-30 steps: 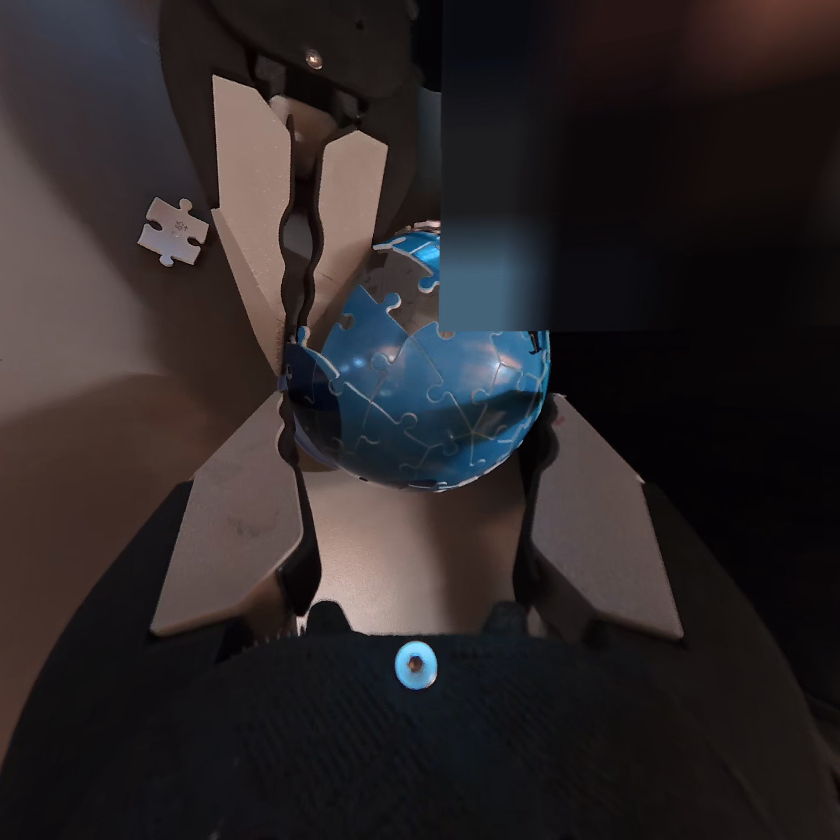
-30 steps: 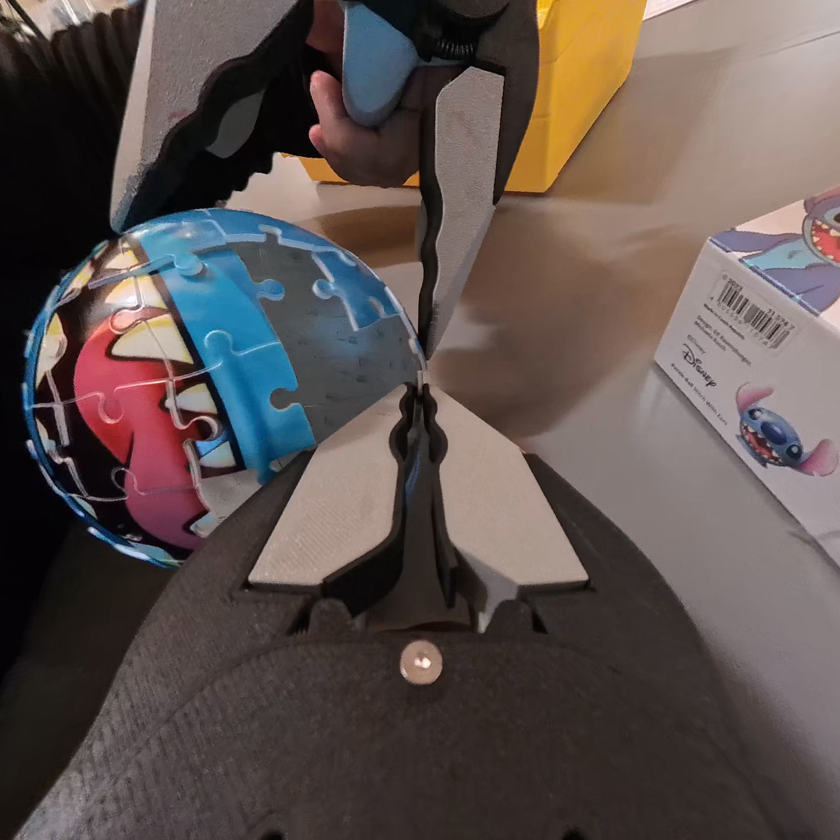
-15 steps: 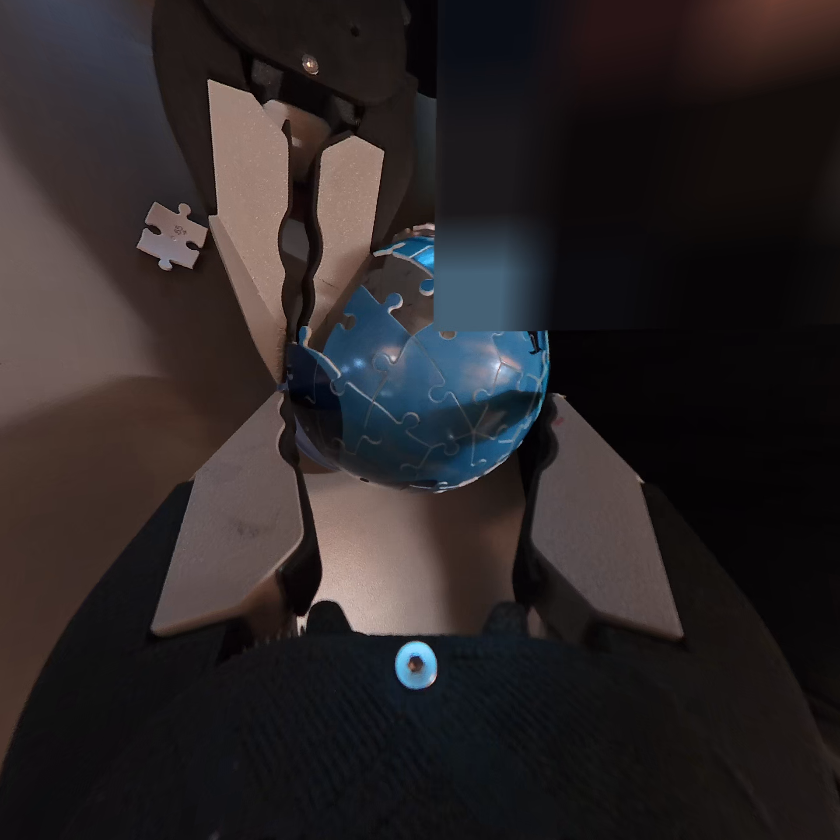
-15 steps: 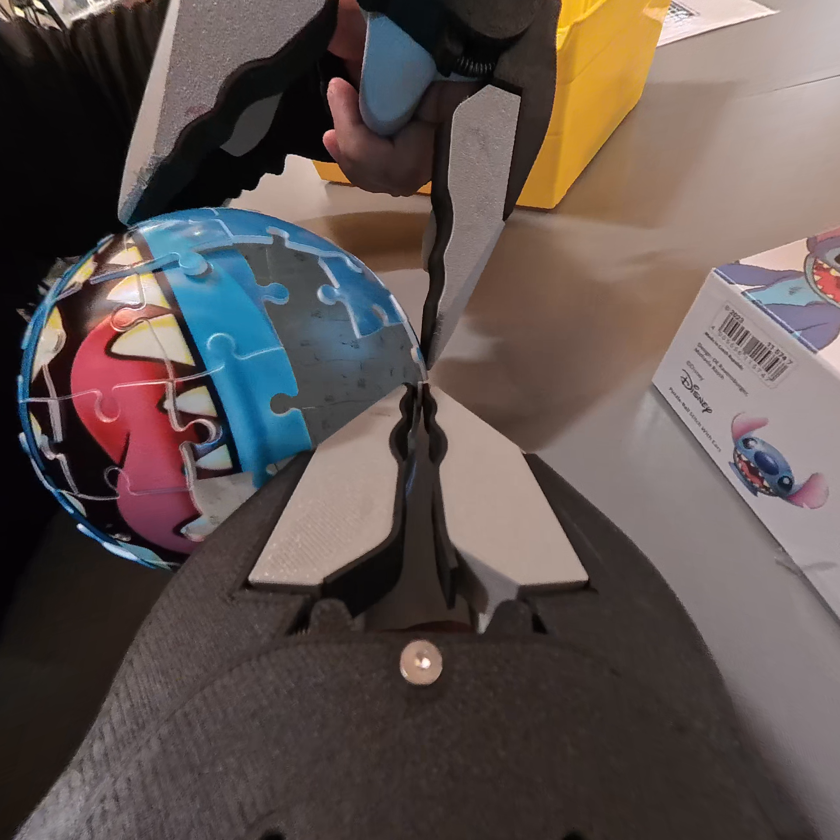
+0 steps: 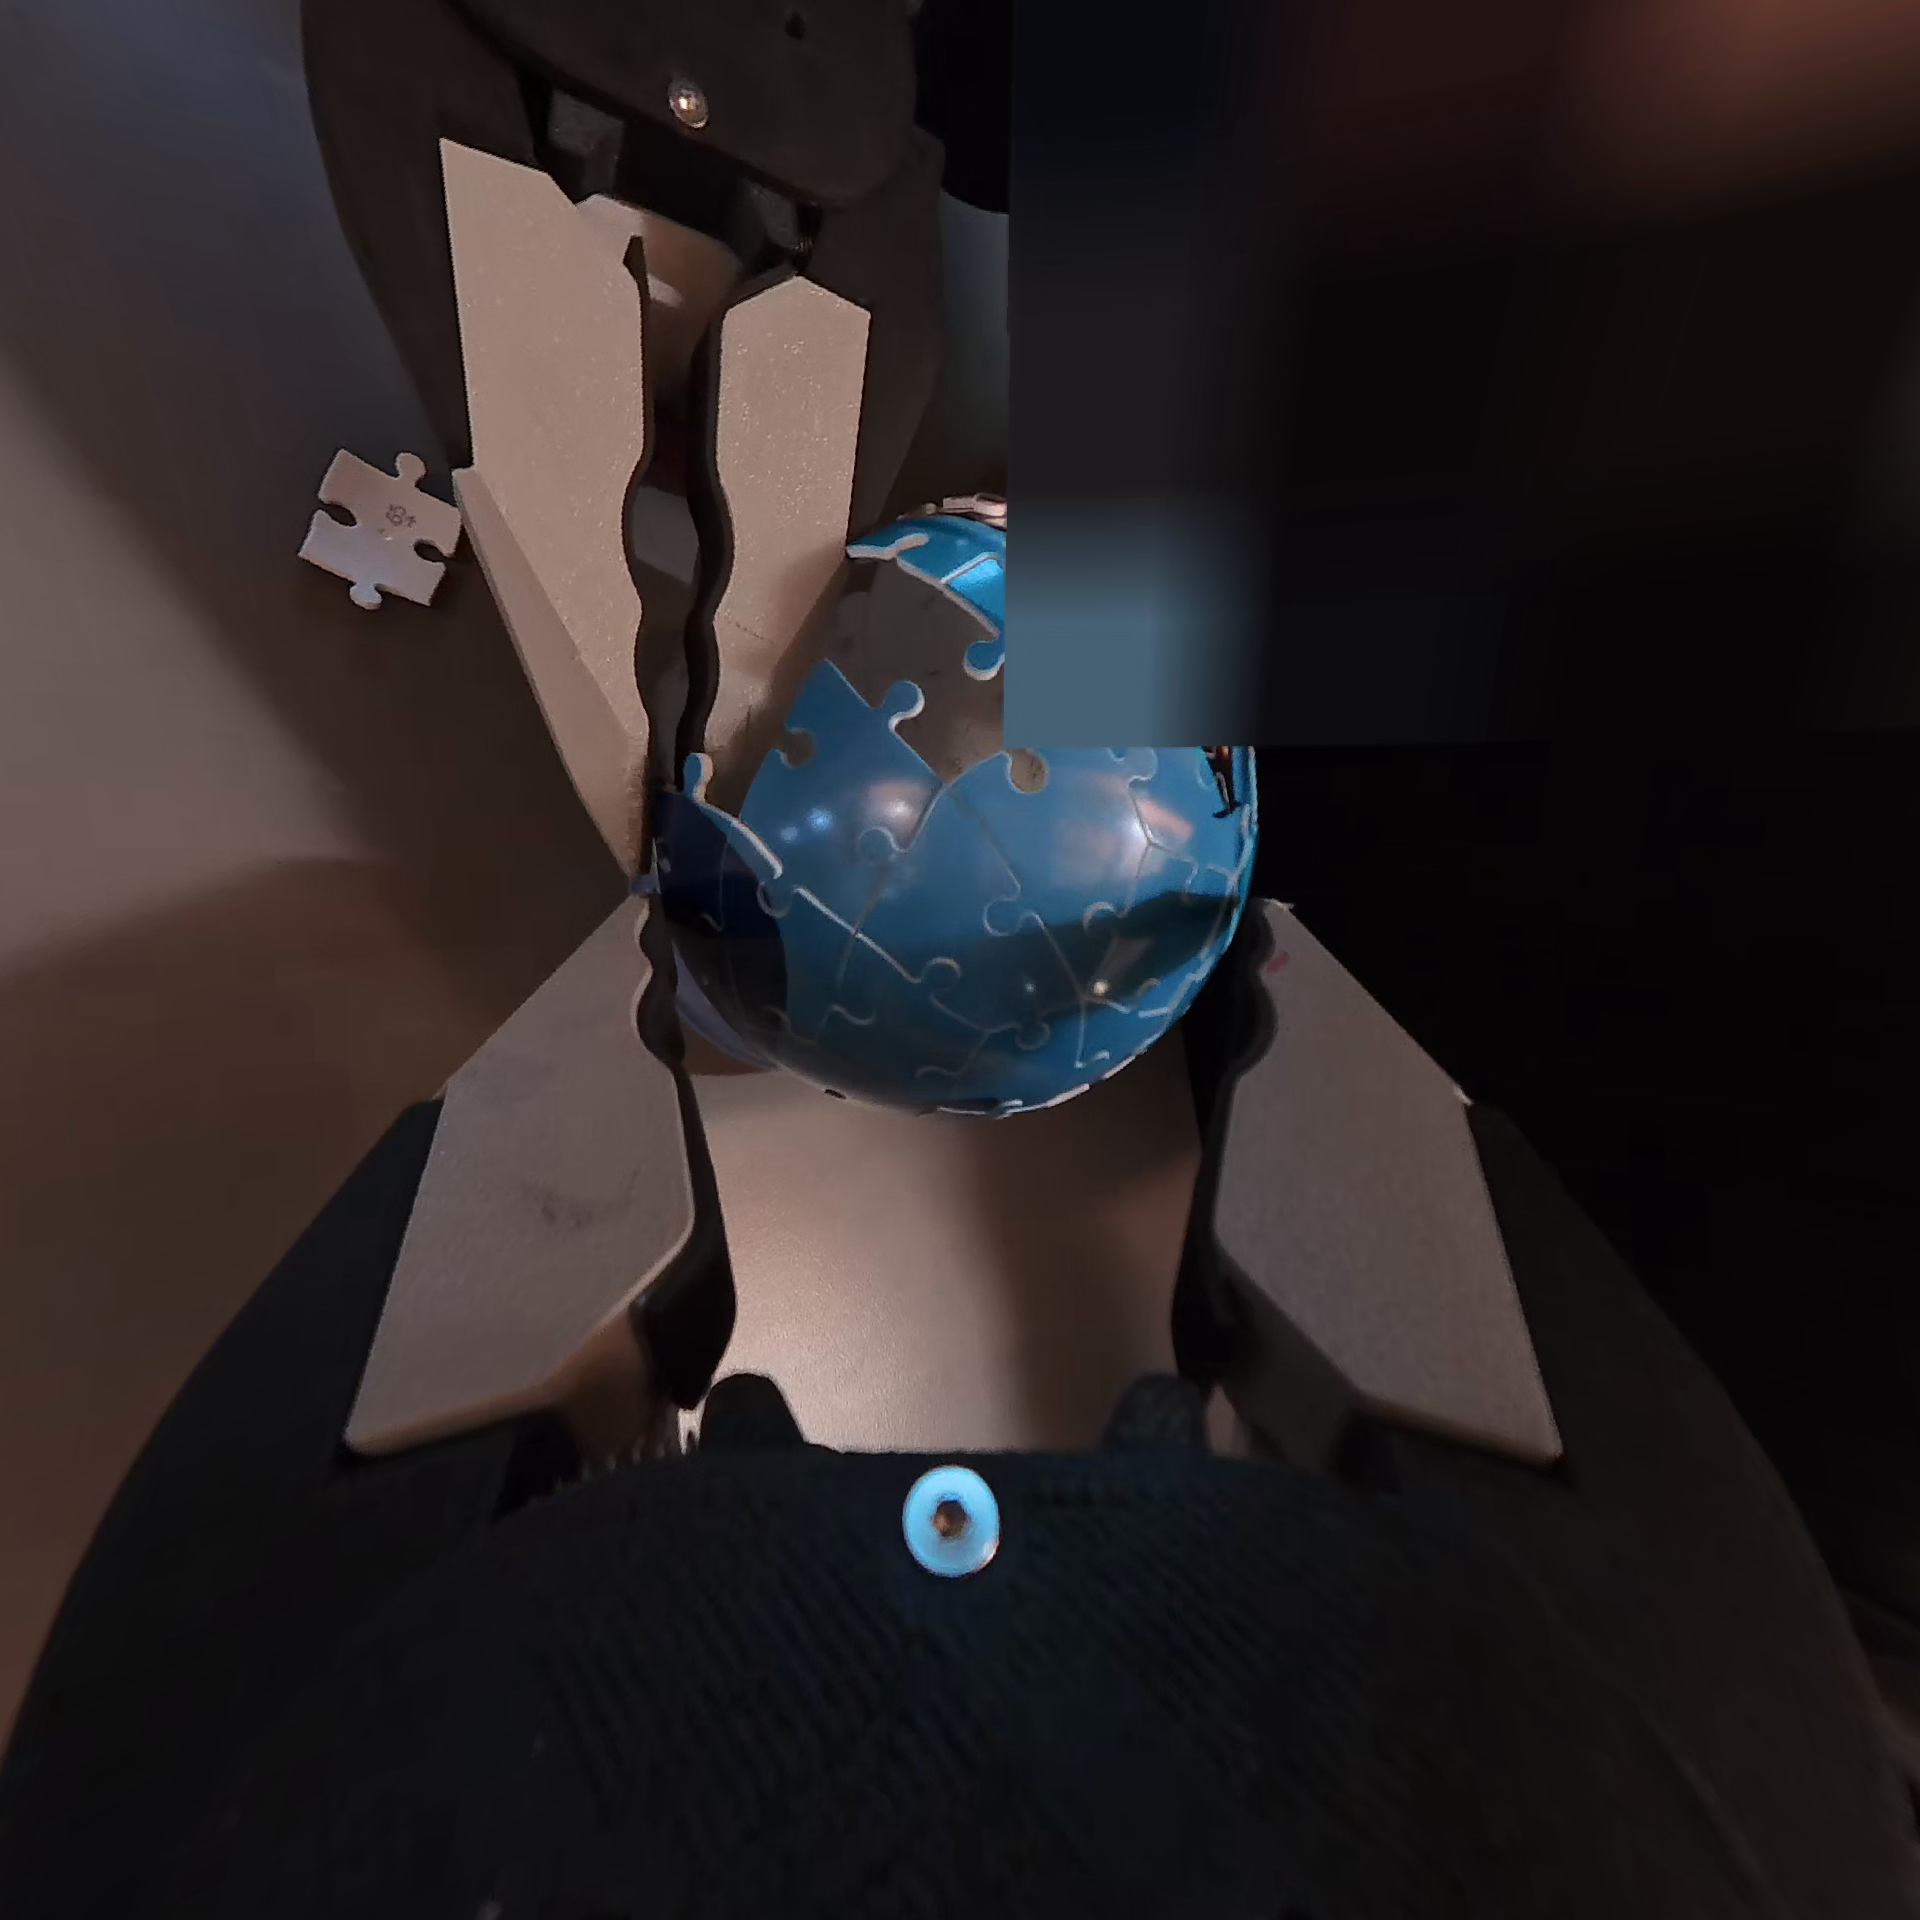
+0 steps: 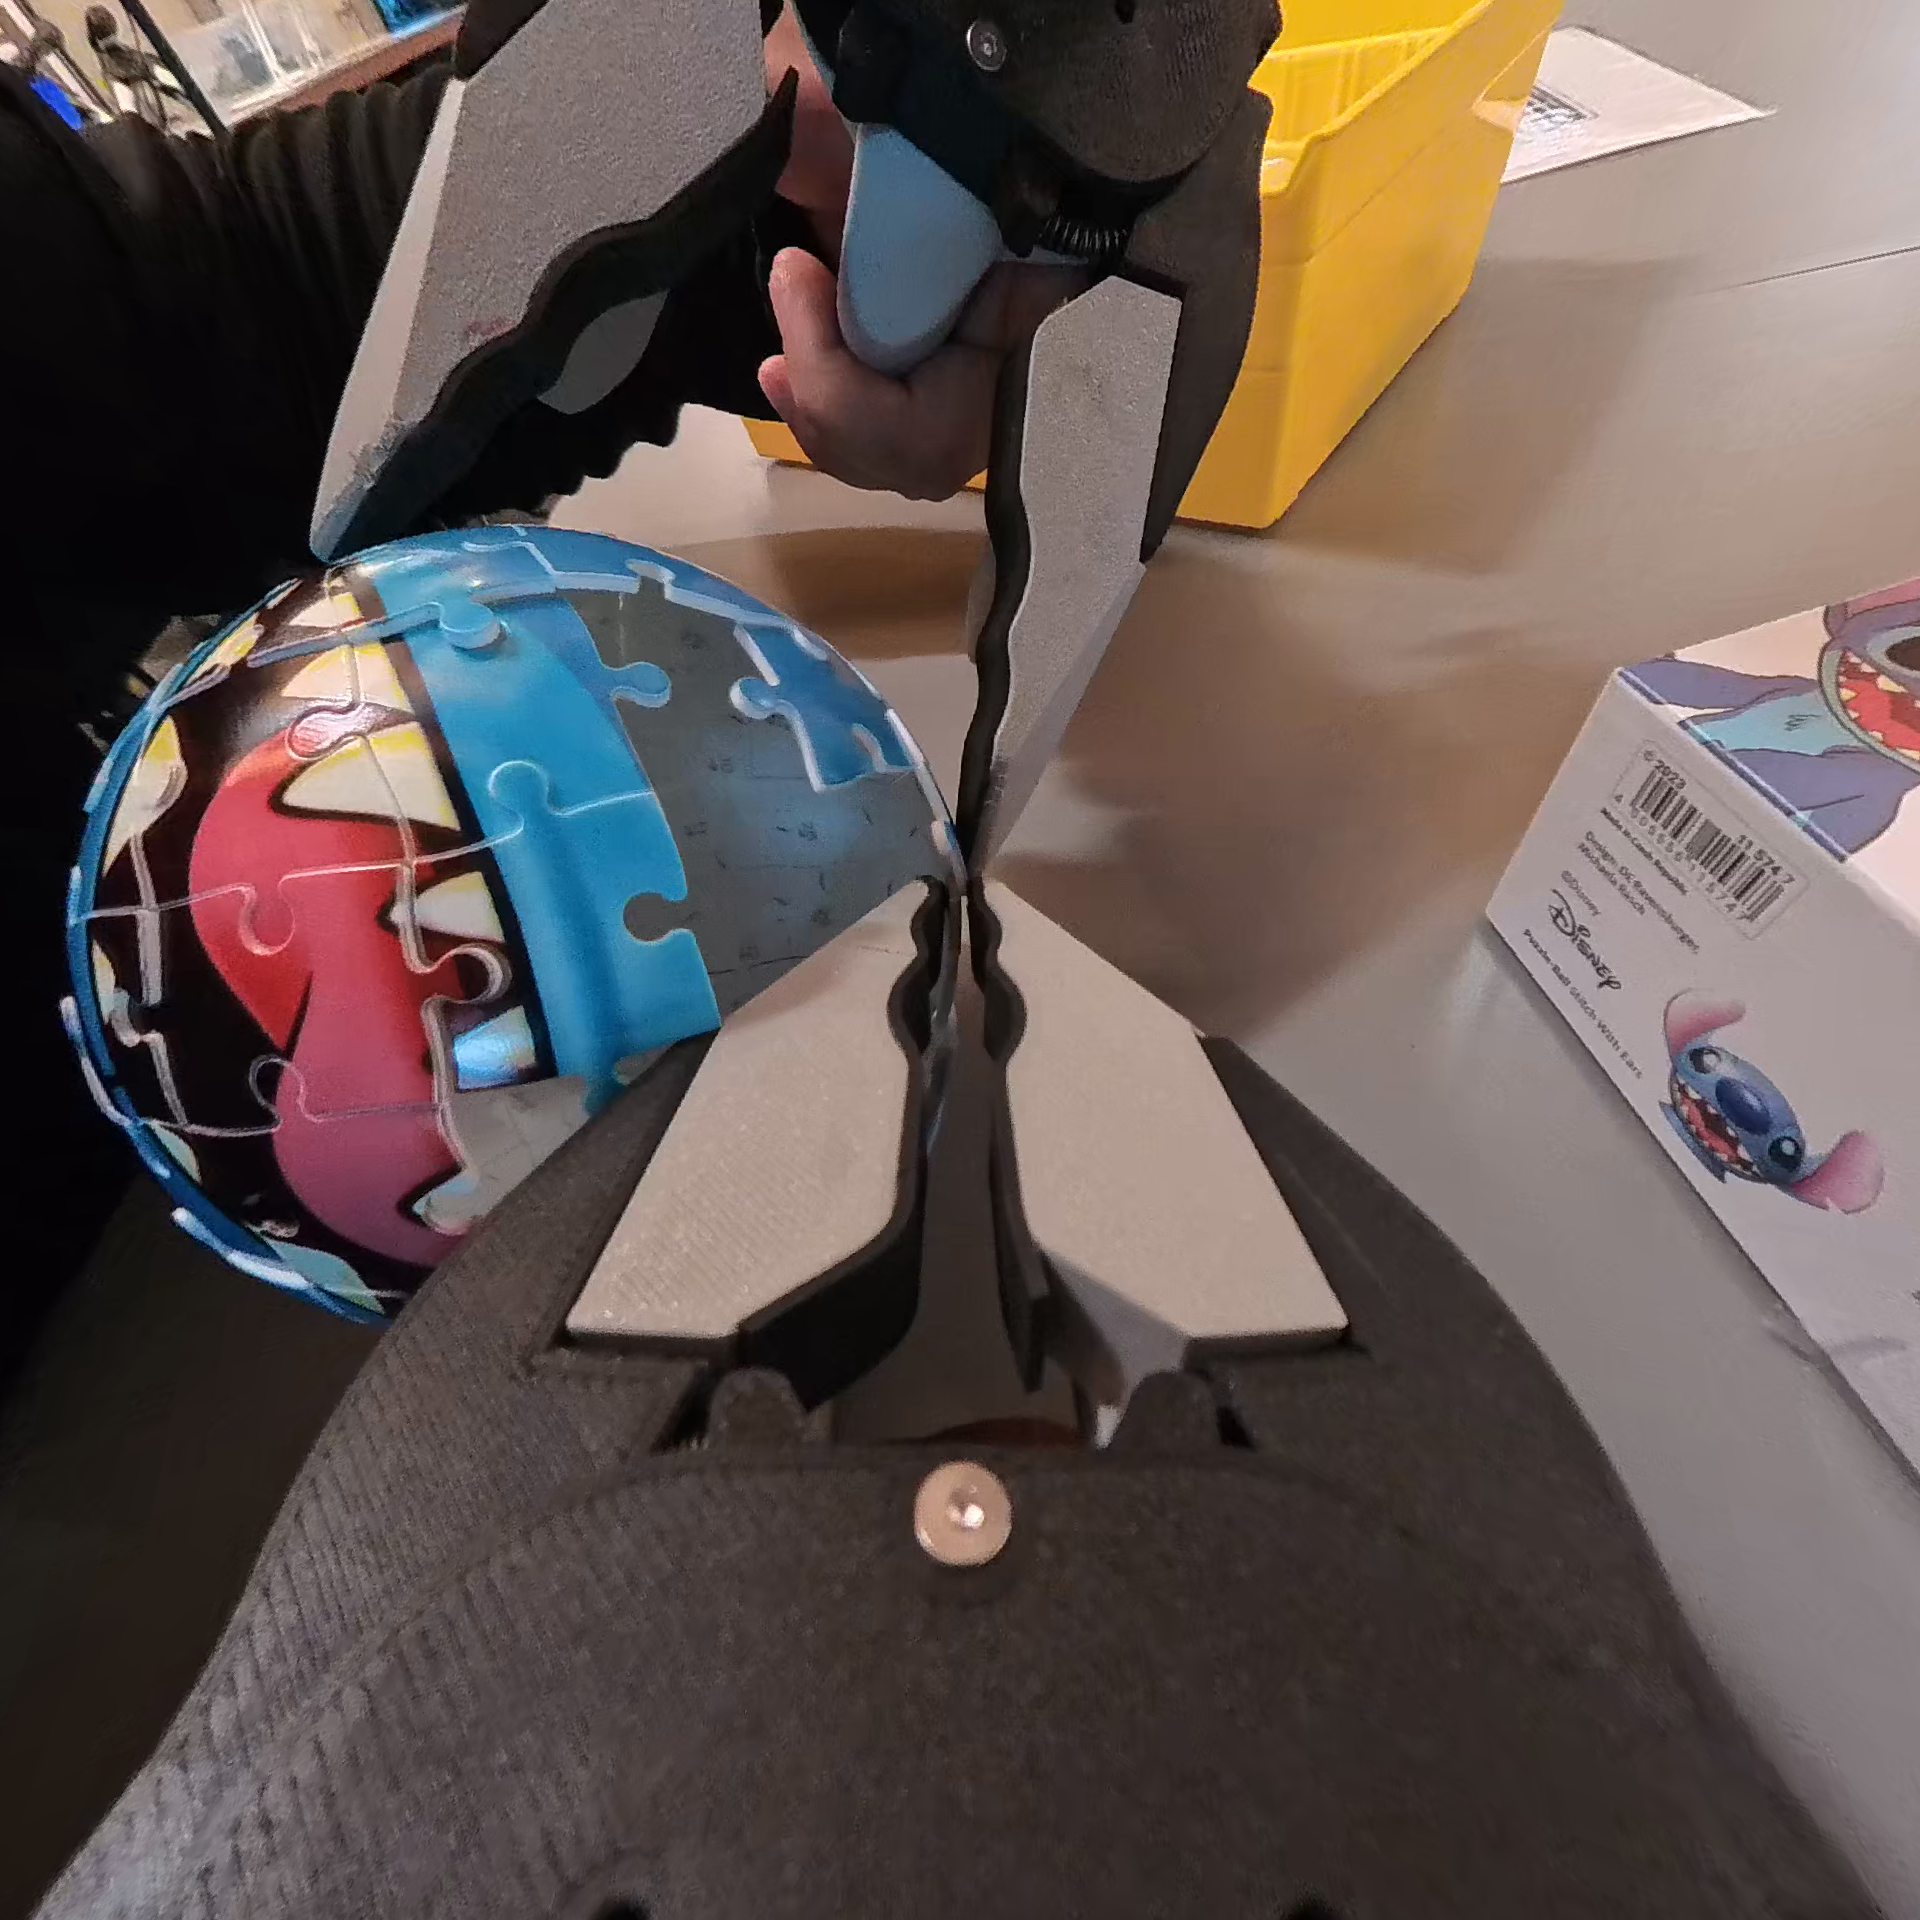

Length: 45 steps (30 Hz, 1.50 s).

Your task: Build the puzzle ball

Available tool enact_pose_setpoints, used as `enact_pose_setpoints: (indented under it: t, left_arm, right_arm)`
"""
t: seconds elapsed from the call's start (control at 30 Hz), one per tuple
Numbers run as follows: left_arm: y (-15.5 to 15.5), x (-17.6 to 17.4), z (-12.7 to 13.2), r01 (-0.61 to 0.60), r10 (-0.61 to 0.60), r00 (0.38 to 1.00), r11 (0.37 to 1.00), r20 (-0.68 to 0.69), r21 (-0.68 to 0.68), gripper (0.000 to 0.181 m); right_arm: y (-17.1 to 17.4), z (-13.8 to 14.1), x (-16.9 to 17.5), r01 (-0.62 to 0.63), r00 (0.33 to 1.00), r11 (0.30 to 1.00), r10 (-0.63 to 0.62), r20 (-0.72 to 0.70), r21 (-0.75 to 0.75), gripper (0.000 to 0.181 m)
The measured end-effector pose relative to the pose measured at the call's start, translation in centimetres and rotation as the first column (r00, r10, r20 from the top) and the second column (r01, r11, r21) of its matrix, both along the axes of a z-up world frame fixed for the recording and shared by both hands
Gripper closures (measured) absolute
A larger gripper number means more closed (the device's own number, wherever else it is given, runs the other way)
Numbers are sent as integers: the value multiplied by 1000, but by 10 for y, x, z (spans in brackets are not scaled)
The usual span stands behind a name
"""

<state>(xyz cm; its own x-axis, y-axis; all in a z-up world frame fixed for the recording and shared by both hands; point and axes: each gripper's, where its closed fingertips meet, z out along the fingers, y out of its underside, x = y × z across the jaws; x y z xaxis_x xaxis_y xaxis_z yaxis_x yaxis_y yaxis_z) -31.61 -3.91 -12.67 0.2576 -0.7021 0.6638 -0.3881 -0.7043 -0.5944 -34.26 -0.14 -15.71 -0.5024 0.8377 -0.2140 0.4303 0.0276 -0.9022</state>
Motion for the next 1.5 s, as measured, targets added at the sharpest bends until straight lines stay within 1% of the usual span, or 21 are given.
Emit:
enact_pose_setpoints:
  t: [0.57, 0.77, 0.97, 1.17, 1.5]
  left_arm:
    - [-1, 2, 1, -12, 12, 1000, 1000, -4, 12, 74]
    - [-1, 1, 2, -17, 17, 1000, 1000, 1, 12, 75]
    - [-1, 1, 2, -19, 19, 1000, 1000, 12, 5, 79]
    - [-2, 1, 1, -15, 15, 1000, 1000, 3, 10, 77]
    - [-4, 1, 2, -13, 13, 1000, 1000, 4, 11, 77]
  right_arm:
    - [-1, 2, 0, 8, 999, 999, -6, -33, 47, 181]
    - [-1, 3, 0, -7, 1000, 1000, 7, -11, -28, 181]
    - [-3, 5, 0, -14, 1000, 999, 13, -20, -34, 181]
    - [-3, 6, 0, -24, 1000, 998, 23, -17, -62, 181]
    - [-5, 6, 0, -26, 999, 1000, 26, -29, -6, 181]
